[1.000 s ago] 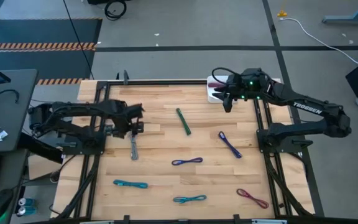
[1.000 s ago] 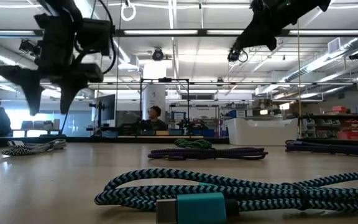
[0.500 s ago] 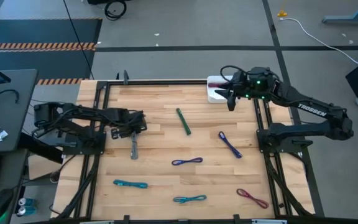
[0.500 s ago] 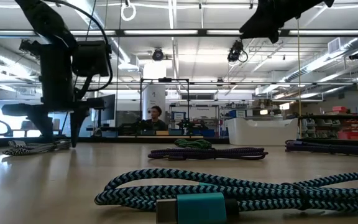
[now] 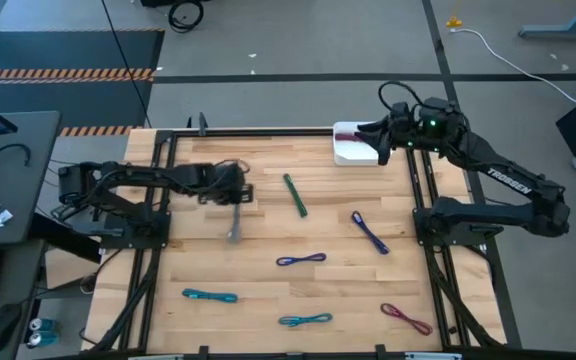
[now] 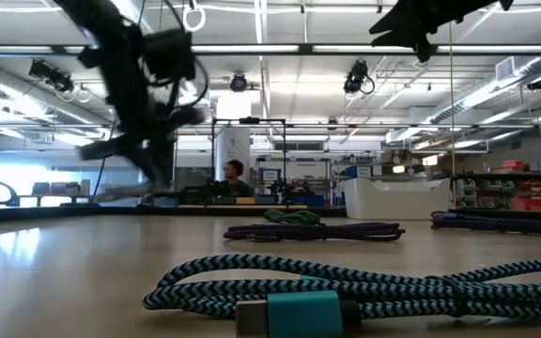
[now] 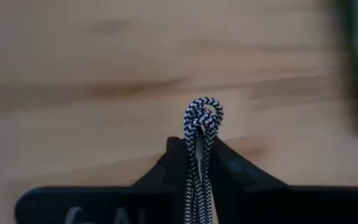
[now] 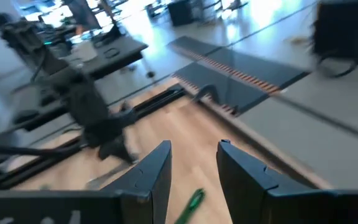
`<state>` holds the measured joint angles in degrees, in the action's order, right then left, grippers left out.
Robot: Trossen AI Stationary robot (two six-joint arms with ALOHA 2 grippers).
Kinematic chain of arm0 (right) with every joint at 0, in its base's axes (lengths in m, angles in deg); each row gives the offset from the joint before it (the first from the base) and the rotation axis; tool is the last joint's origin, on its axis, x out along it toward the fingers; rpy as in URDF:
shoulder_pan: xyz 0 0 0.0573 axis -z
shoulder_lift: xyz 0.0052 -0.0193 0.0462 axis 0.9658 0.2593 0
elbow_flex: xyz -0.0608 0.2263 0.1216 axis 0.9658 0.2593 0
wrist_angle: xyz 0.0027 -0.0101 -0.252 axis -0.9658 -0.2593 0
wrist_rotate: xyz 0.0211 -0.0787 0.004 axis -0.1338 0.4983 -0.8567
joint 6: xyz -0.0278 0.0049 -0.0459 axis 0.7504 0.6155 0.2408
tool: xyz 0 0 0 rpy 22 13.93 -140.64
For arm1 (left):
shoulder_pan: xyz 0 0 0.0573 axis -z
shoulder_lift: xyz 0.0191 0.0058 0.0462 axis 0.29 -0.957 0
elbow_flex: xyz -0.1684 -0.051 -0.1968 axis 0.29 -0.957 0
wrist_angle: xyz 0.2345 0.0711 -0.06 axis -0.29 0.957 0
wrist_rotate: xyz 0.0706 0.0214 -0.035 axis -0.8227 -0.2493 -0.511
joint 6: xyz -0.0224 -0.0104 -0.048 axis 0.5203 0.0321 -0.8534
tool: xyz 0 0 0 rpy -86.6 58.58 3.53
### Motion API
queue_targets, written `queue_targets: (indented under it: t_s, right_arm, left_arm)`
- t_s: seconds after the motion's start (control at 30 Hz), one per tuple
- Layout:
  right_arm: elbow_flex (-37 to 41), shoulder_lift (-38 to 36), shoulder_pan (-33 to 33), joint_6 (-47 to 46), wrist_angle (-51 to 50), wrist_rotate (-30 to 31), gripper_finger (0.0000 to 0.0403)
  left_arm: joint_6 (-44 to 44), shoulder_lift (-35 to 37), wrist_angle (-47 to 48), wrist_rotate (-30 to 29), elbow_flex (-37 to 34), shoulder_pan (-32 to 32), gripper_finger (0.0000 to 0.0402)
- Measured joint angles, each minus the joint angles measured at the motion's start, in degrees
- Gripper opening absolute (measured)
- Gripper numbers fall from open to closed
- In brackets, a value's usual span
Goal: Pick and place USB-C Cables
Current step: Put the white charger cable into the bin
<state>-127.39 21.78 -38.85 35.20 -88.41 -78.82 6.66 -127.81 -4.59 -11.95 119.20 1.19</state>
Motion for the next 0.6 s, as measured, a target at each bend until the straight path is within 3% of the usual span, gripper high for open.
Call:
queue_targets:
  t_s: [0.17,0.37,0.6]
  right_arm:
    - [0.0,4.7,2.5,-3.2,-0.3,-11.1,0.0137]
    - [0.0,12.5,1.8,-4.7,1.3,-18.0,0.0175]
    - [0.0,22.6,-5.4,-9.7,23.2,-19.9,0.0249]
  left_arm:
    - [12.5,0.0,-7.5,-0.1,10.5,-1.9,0.0045]
    - [26.3,0.1,-18.3,0.0,21.9,-4.2,0.0045]
    - [37.4,0.1,-21.3,0.1,29.4,-6.1,0.0046]
